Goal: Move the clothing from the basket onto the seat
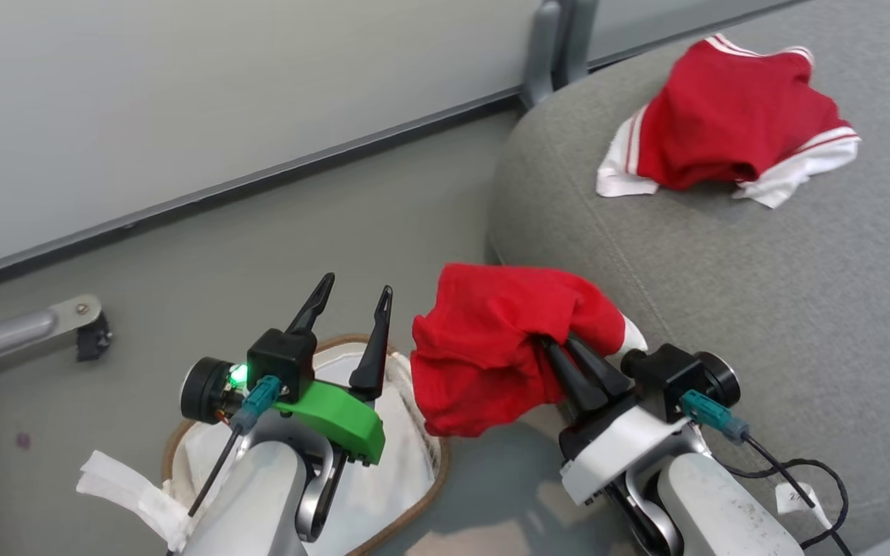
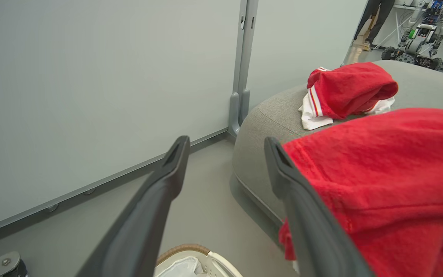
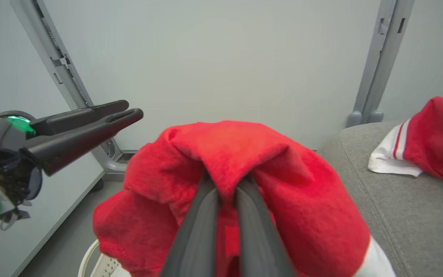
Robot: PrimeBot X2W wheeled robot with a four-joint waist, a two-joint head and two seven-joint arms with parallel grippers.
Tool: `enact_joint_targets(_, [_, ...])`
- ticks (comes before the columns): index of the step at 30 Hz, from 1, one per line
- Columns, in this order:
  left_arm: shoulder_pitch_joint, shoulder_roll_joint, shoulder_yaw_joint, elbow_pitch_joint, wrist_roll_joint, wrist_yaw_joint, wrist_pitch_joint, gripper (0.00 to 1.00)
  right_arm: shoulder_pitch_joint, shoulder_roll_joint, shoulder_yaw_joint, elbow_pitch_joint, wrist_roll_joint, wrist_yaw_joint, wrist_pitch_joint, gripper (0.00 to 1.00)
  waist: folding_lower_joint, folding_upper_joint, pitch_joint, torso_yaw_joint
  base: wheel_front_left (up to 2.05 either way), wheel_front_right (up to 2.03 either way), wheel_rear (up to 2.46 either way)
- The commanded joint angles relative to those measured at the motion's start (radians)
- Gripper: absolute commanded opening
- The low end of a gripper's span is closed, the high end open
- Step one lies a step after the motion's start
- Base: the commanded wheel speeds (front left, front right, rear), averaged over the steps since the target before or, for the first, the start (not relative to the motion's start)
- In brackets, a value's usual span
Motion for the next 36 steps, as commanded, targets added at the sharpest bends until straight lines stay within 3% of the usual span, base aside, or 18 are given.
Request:
enact_joint_targets(1, [0.016,0.009,0.009,0.001,0.014,-0.005,-0.001,1.00,0.016,-0.003,-0.006,-0.011,0.003,-0.001,-0.001,0.00,0.0000,0.0000,0.019,-0.148,0.00,0.00,0.00])
enact_joint_targets(8, [0.030,0.006,0.041,0.006,0.044,-0.025,-0.001,1.00,0.050,-0.002,-0.047,-0.048,-0.021,-0.001,-0.001,0.00,0.0000,0.0000,0.034,-0.256,0.00,0.00,0.00])
enact_joint_targets(17, [-0.018,-0.003,0.006,0.013,0.064,-0.046,-0.001,1.00,0.055,-0.007,-0.223,-0.108,-0.094,-0.001,-0.001,0.00,0.0000,0.0000,0.085,-0.275,0.00,0.00,0.00])
enact_joint_targets(26, [-0.058,0.027,-0.011,-0.005,0.105,-0.052,-0.001,1.00,-0.177,-0.096,-0.366,-0.133,-0.151,-0.001,-0.001,0.00,0.0000,0.0000,0.220,-0.270,0.00,0.00,0.00])
enact_joint_targets(36, [-0.160,0.069,-0.076,-0.047,0.113,-0.056,-0.001,1.00,-0.533,-0.241,-0.491,-0.011,-0.219,-0.001,-0.001,0.00,0.0000,0.0000,0.401,-0.179,0.00,0.00,0.00])
